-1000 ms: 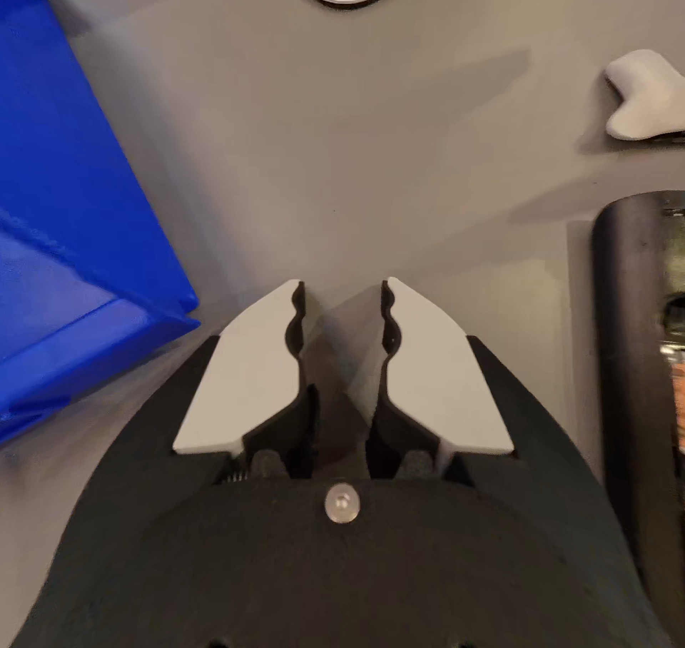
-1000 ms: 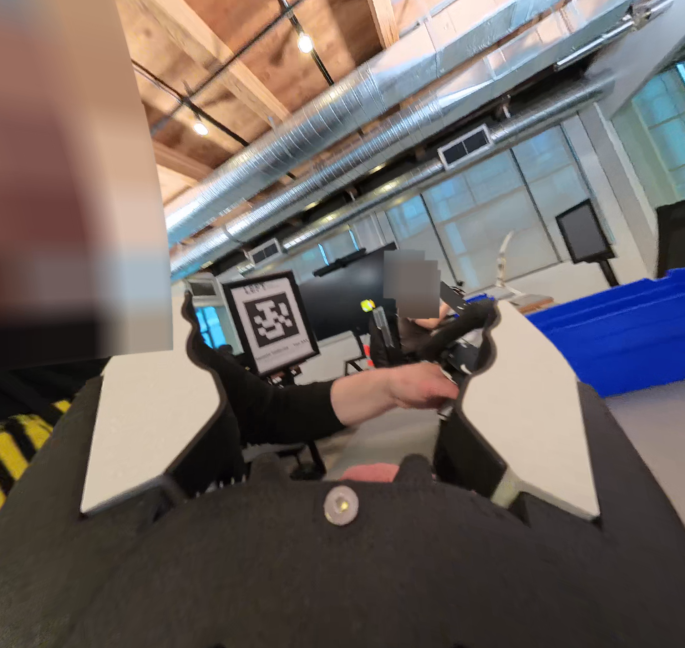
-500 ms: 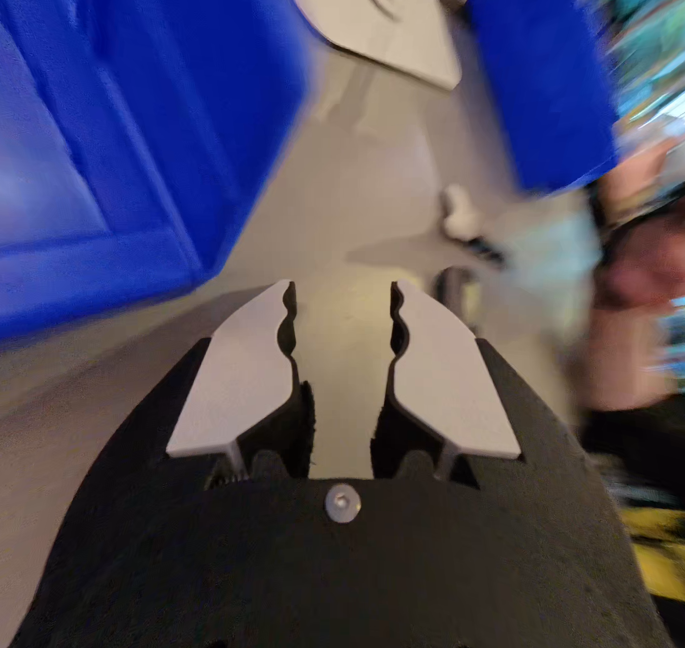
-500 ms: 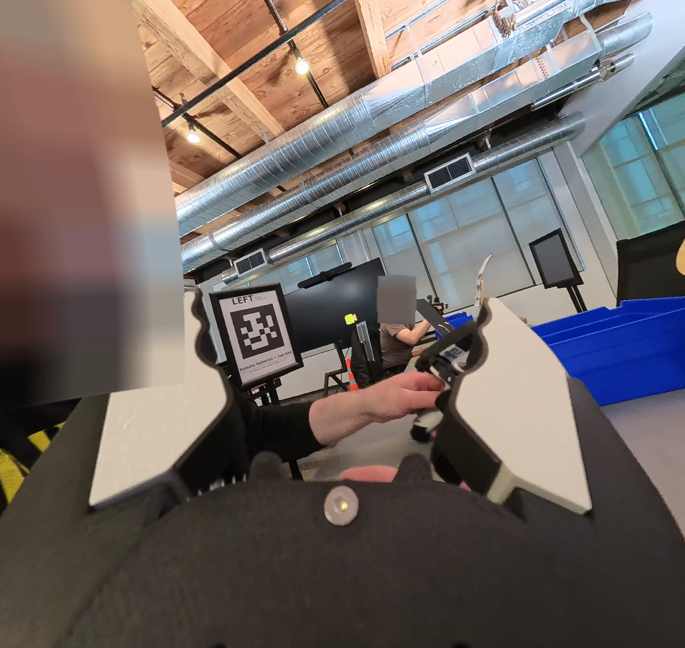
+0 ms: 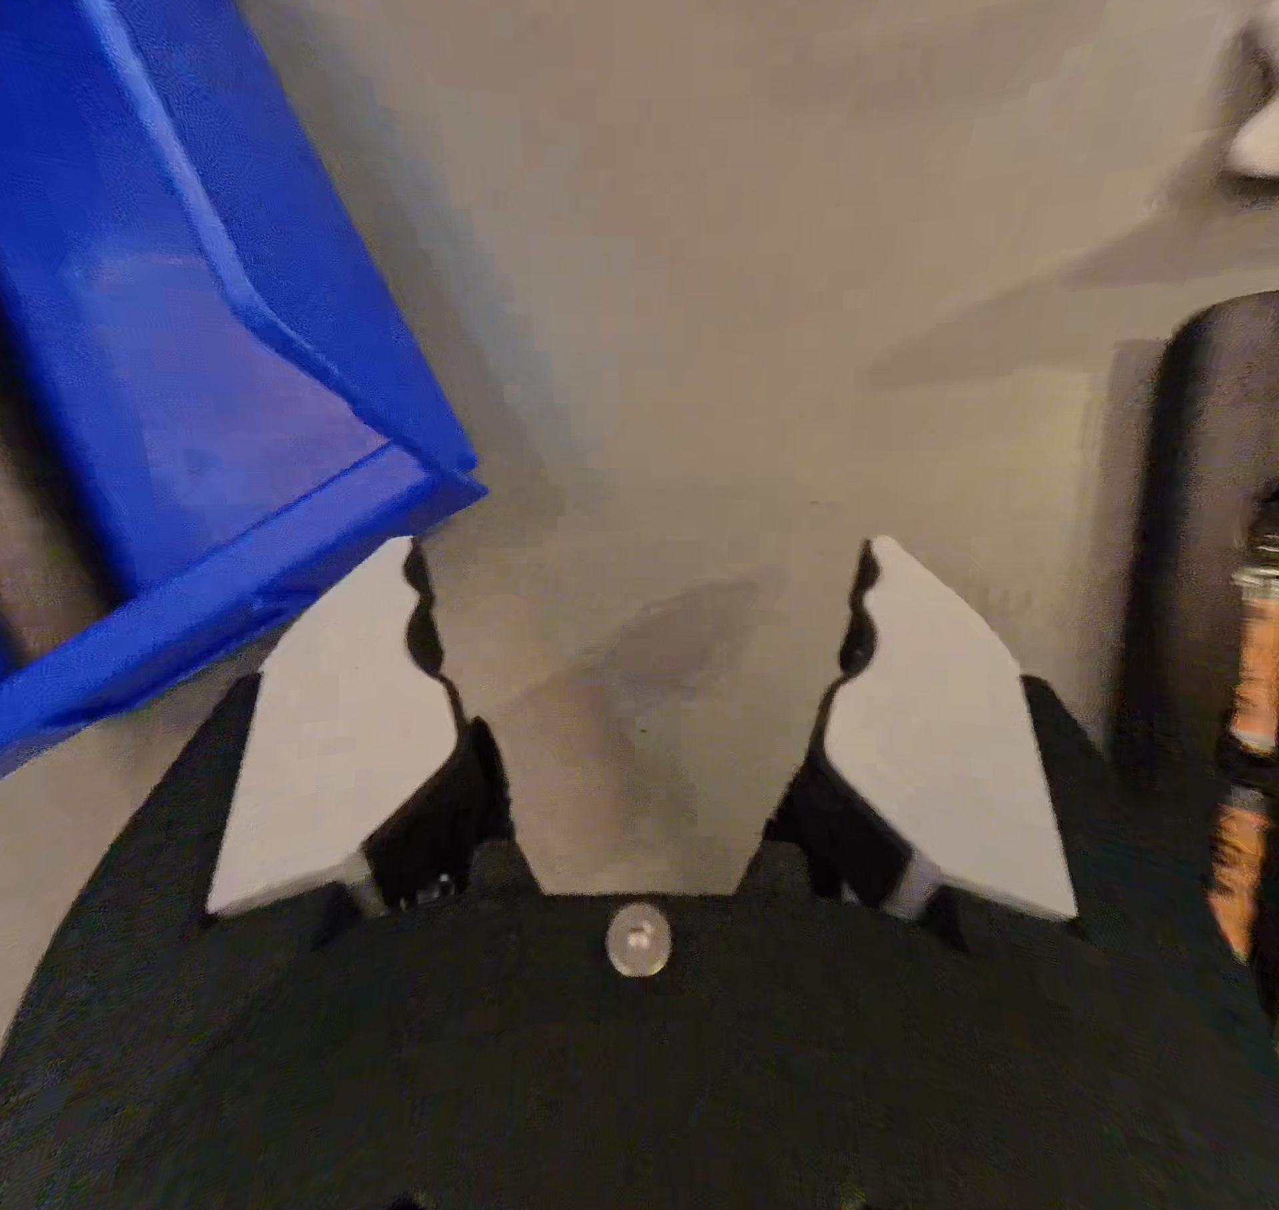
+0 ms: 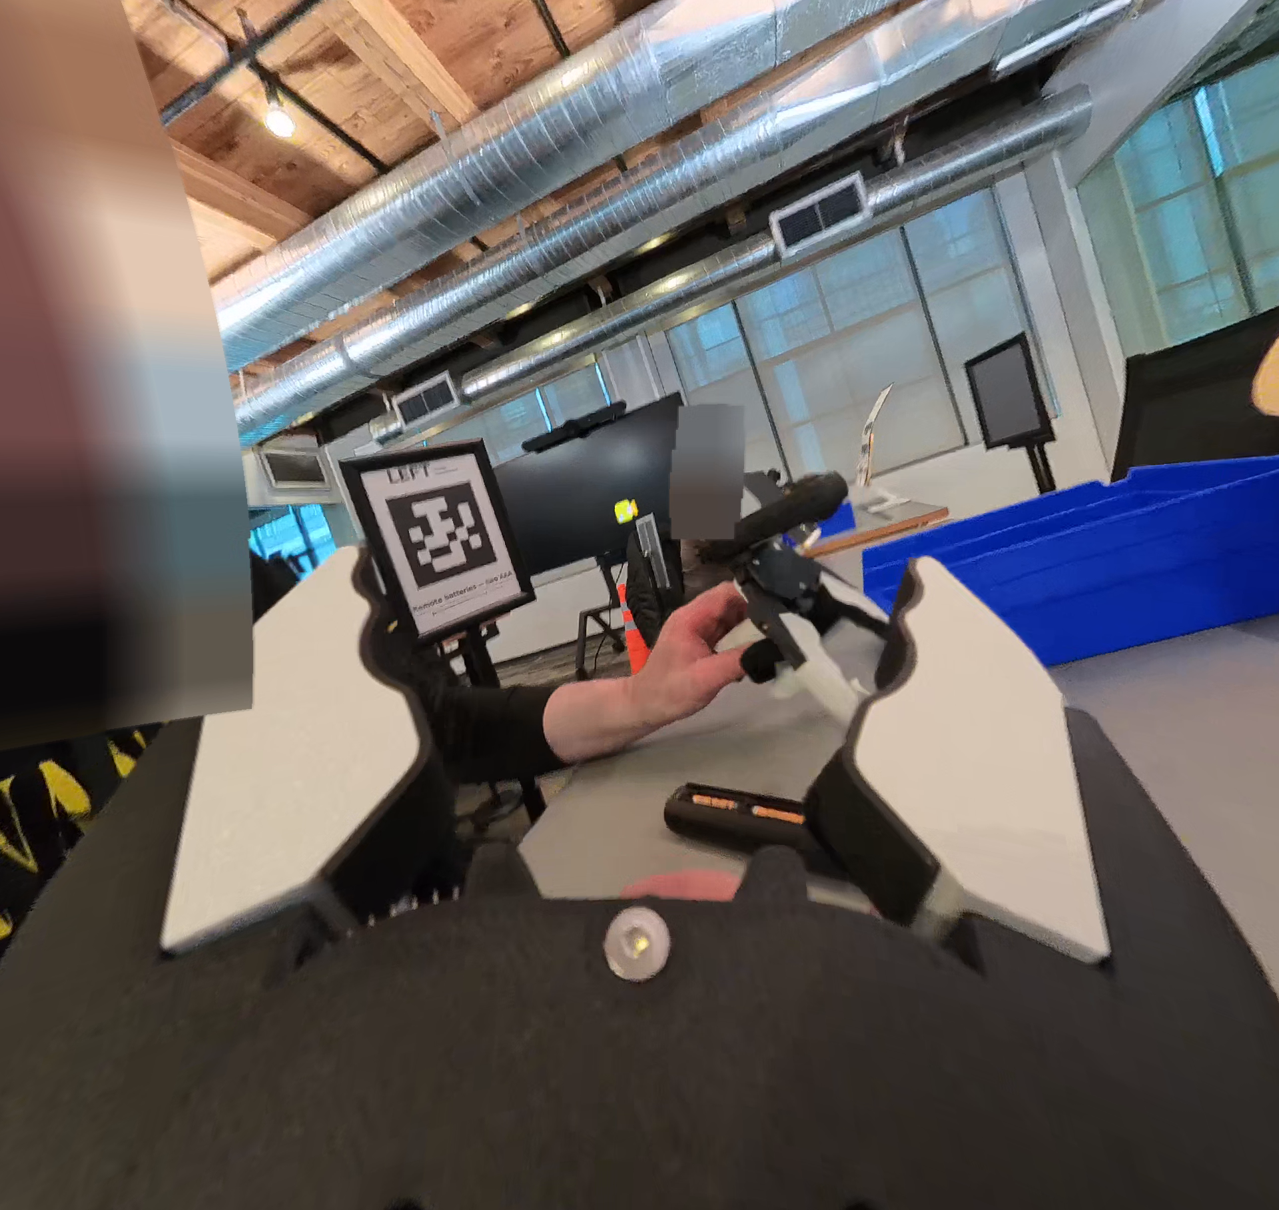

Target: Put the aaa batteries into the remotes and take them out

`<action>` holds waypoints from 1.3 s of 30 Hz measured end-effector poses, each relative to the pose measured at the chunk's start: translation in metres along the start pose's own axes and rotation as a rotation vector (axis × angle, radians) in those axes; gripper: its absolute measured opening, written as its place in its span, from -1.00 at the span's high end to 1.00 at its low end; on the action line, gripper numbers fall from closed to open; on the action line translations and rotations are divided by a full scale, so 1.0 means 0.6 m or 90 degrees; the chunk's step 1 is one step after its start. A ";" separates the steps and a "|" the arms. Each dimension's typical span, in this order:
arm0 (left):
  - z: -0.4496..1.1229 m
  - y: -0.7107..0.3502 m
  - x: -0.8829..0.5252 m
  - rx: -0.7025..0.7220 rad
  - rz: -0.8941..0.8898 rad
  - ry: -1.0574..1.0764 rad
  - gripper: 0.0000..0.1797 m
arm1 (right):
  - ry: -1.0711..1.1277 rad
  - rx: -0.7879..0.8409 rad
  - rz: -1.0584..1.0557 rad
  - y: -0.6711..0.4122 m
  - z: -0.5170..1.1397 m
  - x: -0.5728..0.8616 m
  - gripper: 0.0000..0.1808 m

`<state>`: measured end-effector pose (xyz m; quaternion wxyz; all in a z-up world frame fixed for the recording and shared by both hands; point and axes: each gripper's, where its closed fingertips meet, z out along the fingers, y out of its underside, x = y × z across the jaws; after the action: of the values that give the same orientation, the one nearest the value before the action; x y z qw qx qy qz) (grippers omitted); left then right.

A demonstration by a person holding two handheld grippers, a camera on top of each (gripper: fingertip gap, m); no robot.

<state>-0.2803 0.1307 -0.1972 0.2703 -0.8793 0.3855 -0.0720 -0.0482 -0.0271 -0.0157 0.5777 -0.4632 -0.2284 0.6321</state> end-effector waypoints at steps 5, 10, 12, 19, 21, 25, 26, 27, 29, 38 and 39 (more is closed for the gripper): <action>0.026 0.003 0.013 0.076 0.005 -0.099 0.17 | 0.022 -0.089 -0.027 0.054 0.020 0.007 -0.56; 0.040 0.009 0.048 0.094 -0.012 0.089 -0.62 | 0.038 -0.112 -0.019 0.075 0.019 0.022 -0.55; 0.045 0.016 0.056 0.069 0.024 0.091 -0.64 | 0.047 -0.124 -0.025 0.081 0.019 0.027 -0.57; 0.046 0.018 0.057 0.062 0.041 0.092 -0.63 | 0.053 -0.143 -0.044 0.090 0.022 0.027 -0.55; 0.047 0.017 0.056 0.063 0.041 0.092 -0.63 | 0.050 -0.142 -0.046 0.089 0.024 0.024 -0.55; 0.048 0.018 0.056 0.063 0.041 0.092 -0.63 | 0.053 -0.152 -0.045 0.098 0.025 0.027 -0.55; 0.048 0.018 0.057 0.063 0.041 0.092 -0.63 | 0.055 -0.153 -0.041 0.101 0.024 0.029 -0.55; 0.048 0.017 0.058 0.063 0.041 0.092 -0.64 | 0.059 -0.156 -0.039 0.104 0.023 0.032 -0.55; 0.048 0.017 0.056 0.065 0.040 0.091 -0.64 | 0.065 -0.155 -0.035 0.106 0.021 0.038 -0.55; 0.062 0.003 0.056 0.075 0.065 0.111 -0.65 | 0.047 -0.160 -0.037 0.111 0.034 0.025 -0.54; 0.064 0.001 0.055 0.074 0.066 0.111 -0.64 | 0.048 -0.163 -0.036 0.113 0.034 0.026 -0.54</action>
<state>-0.2447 0.1227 -0.2326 0.2899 -0.8314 0.4475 -0.1566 -0.0992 -0.0226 -0.0673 0.5396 -0.5497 -0.2983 0.5637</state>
